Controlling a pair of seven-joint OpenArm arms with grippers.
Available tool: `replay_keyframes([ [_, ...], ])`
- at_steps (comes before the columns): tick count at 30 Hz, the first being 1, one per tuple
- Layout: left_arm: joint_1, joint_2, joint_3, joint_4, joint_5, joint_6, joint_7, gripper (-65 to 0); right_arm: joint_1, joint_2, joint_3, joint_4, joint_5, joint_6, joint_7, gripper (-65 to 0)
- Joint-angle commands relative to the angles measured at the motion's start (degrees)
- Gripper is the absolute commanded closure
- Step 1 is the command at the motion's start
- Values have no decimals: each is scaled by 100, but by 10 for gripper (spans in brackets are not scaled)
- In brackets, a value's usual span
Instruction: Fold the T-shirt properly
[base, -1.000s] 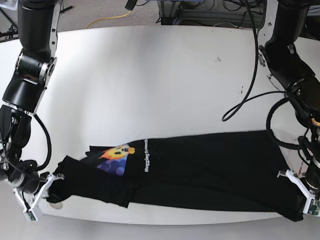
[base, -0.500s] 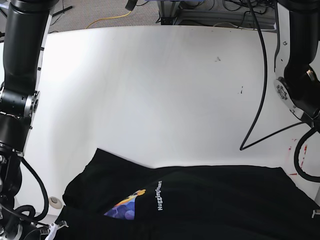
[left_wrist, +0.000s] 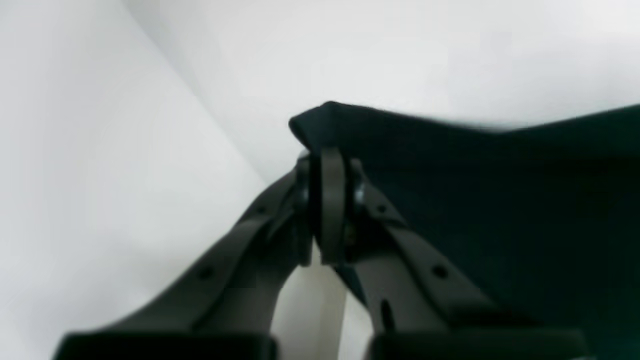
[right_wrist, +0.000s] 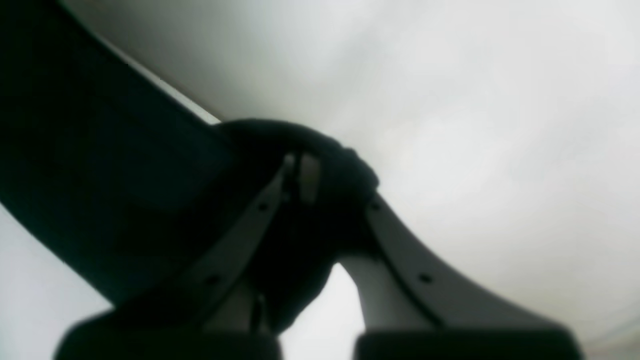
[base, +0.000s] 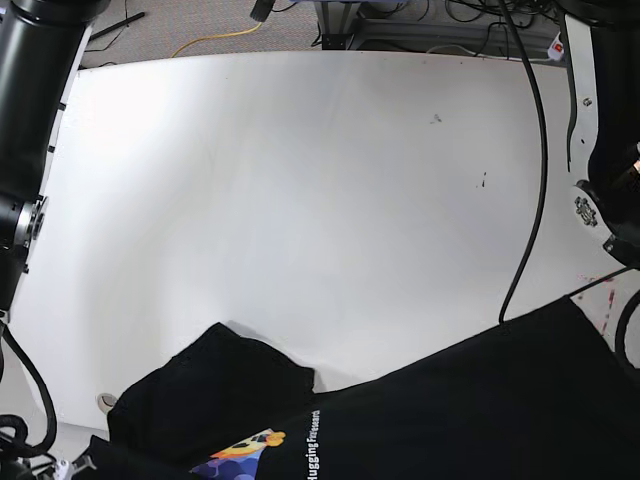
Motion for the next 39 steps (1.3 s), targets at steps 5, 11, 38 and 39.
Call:
replay_keyframes([
  [5,675,224,-33,561,14,33,-93,0,-1037,326,610,905,153,110,119,0],
  [11,1669,303,-33,886,14,33,-93,0,-2488,528,1401,1520,338,110,57,0],
  [38,5915,910,-1316,1300,41,-261,-93,0,-7894,-466,3872,2953,935,75,57,0],
  [39,6012,936,-1386,1300,41,-261,-93,0,-7982,-510,3872,2953,927,75,57,0],
])
